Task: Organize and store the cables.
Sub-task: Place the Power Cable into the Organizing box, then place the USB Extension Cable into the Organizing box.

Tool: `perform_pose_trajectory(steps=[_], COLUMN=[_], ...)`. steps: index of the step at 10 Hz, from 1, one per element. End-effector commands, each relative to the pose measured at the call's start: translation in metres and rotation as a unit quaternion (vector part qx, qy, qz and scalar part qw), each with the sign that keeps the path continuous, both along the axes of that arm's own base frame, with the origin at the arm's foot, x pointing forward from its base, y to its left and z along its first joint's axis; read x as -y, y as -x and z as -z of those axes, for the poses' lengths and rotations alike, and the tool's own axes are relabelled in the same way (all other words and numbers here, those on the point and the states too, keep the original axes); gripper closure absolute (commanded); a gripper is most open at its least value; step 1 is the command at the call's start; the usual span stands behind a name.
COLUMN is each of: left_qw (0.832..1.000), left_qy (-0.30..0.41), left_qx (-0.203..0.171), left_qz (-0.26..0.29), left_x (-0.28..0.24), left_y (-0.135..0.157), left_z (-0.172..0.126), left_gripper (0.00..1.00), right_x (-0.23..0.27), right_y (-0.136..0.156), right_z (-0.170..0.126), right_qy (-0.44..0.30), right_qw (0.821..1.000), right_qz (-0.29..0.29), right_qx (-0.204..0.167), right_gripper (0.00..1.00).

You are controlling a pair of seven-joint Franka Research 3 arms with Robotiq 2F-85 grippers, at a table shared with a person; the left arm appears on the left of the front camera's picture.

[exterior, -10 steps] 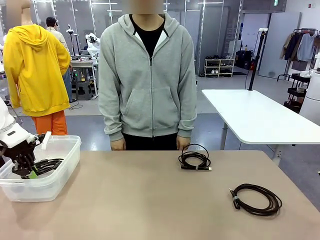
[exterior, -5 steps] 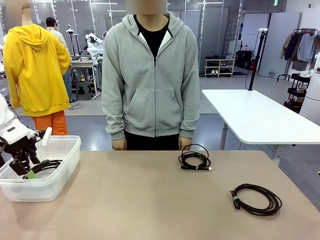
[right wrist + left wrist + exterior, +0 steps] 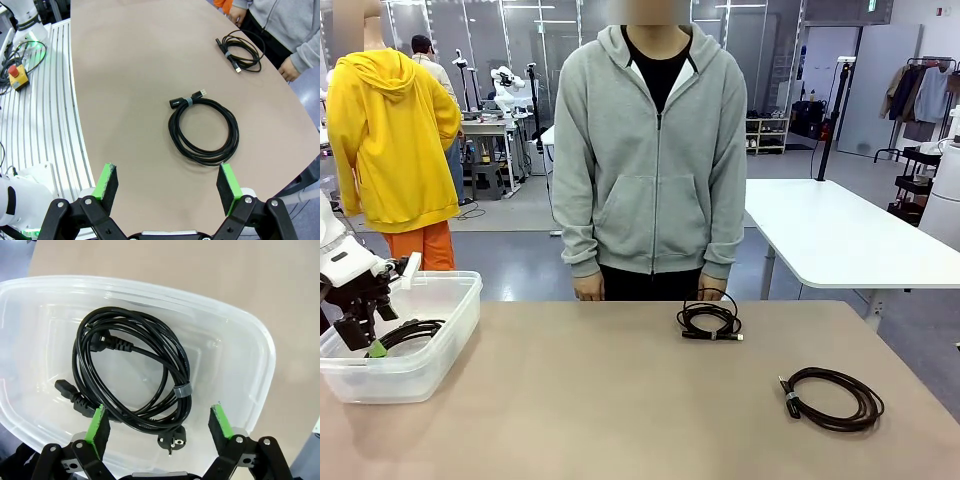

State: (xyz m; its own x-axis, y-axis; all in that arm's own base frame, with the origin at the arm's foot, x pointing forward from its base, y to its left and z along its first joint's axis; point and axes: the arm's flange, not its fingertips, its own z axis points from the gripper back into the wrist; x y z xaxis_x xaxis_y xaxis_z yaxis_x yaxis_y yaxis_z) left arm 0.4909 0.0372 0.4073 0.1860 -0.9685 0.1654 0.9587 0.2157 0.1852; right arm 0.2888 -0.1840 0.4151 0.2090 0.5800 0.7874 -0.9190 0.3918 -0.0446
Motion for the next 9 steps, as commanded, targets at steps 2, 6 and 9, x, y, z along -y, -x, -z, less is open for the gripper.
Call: perform_pose_trajectory(steps=[2,6,9], left_qw=[1.000,1.000,1.000], left_qy=[0.016,0.002,0.002], left_qx=[-0.007,0.001,0.001], left_qz=[0.009,-0.002,-0.002], left_x=[-0.0061,-0.0003,-0.0003], left_y=[0.0029,0.0001,0.0001], left_z=[-0.0056,-0.0008,-0.0008], left_gripper=[0.00,0.00,0.00], right_x=[0.0008,0.0008,0.0008], right_y=[0.0003,0.0003,0.0003], right_z=[-0.0002,-0.0002,-0.0002], right_qy=[-0.006,-0.006,-0.006], right_qw=[1.000,1.000,1.000], right_qz=[-0.005,-0.005,-0.005], right_qx=[0.011,0.011,0.011], right_gripper=[0.00,0.00,0.00])
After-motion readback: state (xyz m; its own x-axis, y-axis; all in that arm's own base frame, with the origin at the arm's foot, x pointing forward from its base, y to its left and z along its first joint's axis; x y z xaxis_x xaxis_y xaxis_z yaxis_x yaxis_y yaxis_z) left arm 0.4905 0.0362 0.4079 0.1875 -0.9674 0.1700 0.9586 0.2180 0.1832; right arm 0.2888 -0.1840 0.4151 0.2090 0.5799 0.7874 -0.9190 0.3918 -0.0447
